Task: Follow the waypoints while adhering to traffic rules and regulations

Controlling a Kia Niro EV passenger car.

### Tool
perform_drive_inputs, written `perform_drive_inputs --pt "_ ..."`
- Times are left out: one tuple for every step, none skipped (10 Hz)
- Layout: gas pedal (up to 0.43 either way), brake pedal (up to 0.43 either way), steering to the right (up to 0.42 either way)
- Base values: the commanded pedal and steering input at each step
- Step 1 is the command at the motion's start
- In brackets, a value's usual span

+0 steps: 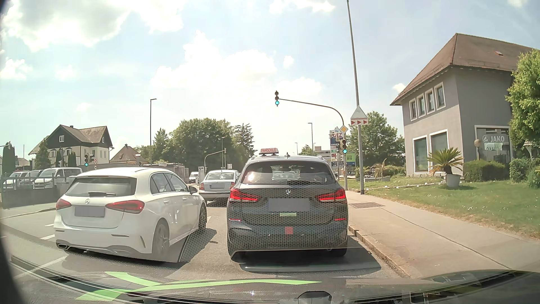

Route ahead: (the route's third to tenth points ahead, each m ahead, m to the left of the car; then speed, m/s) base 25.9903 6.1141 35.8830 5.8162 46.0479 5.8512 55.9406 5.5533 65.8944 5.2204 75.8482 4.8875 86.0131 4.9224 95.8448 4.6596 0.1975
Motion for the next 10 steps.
perform_drive_inputs --pt "0.000 0.000 -0.008" --pt "0.000 0.000 -0.008" --pt "0.110 0.000 -0.008" --pt "0.169 0.000 -0.008" --pt "0.189 0.000 -0.008" --pt "0.209 0.000 -0.008" --pt "0.228 0.000 -0.009" --pt "0.248 0.000 -0.011" --pt "0.260 0.000 -0.014" --pt "0.268 0.000 -0.014"
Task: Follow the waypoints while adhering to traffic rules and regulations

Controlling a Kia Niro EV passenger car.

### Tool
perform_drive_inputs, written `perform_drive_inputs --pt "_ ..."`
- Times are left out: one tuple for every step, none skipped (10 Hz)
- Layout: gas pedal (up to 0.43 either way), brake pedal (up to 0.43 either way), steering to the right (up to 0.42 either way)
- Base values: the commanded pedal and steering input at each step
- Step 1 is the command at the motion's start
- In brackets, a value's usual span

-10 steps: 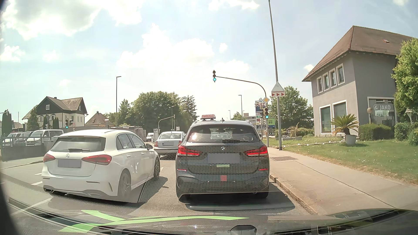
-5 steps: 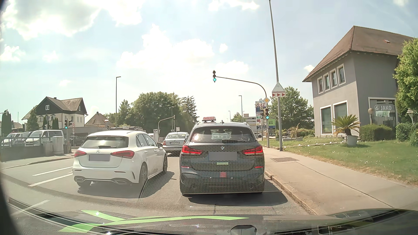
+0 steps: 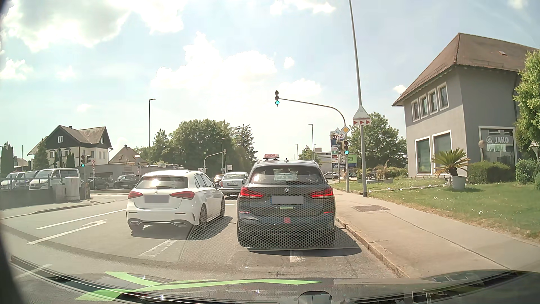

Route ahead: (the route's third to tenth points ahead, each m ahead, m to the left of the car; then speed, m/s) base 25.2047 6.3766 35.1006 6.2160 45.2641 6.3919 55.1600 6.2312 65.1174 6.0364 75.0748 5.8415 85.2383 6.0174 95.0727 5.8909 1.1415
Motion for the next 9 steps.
perform_drive_inputs --pt "0.287 0.000 -0.014" --pt "0.311 0.000 -0.014" --pt "0.311 0.000 -0.014" --pt "0.311 0.000 -0.014" --pt "0.311 0.000 -0.014" --pt "0.311 0.000 -0.012" --pt "0.311 0.000 -0.010" --pt "0.311 0.000 -0.010" --pt "0.311 0.000 -0.010"
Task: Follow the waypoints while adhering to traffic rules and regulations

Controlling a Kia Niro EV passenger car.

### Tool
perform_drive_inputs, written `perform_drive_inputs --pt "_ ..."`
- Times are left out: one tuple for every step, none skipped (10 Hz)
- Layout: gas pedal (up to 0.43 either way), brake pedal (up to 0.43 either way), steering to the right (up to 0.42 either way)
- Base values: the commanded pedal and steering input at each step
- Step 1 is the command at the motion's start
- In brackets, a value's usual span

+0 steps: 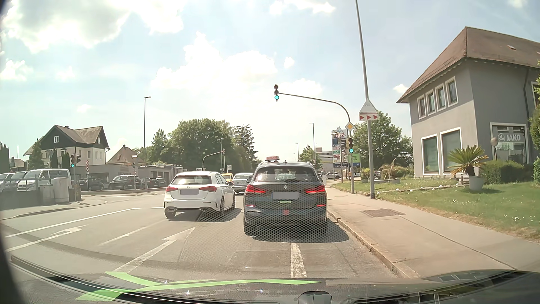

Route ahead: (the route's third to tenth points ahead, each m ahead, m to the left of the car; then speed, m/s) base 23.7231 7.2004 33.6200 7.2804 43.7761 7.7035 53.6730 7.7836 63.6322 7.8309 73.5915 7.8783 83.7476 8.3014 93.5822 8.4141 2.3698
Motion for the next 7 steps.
perform_drive_inputs --pt "0.311 0.000 -0.010" --pt "0.311 0.000 -0.011" --pt "0.311 0.000 -0.011" --pt "0.311 0.000 -0.011" --pt "0.311 0.000 -0.011" --pt "0.311 0.000 -0.011" --pt "0.311 0.000 -0.011"
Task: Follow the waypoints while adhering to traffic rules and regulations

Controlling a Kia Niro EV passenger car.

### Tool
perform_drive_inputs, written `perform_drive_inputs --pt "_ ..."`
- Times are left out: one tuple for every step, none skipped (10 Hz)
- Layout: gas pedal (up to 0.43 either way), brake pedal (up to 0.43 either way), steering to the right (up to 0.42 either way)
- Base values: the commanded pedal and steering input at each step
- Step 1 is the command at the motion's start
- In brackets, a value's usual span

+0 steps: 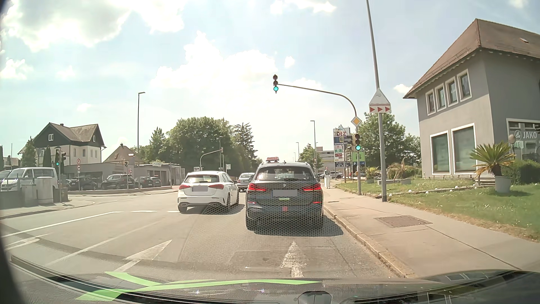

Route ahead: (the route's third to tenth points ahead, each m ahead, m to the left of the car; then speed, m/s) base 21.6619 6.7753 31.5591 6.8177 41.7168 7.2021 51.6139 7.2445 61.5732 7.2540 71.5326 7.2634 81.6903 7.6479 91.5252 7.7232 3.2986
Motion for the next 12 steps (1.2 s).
perform_drive_inputs --pt "0.311 0.000 -0.011" --pt "0.311 0.000 -0.012" --pt "0.311 0.000 -0.012" --pt "0.311 0.000 -0.012" --pt "0.311 0.000 -0.014" --pt "0.311 0.000 -0.014" --pt "0.311 0.000 -0.014" --pt "0.311 0.000 -0.014" --pt "0.311 0.000 -0.014" --pt "0.311 0.000 -0.014" --pt "0.311 0.000 -0.014" --pt "0.311 0.000 -0.014"
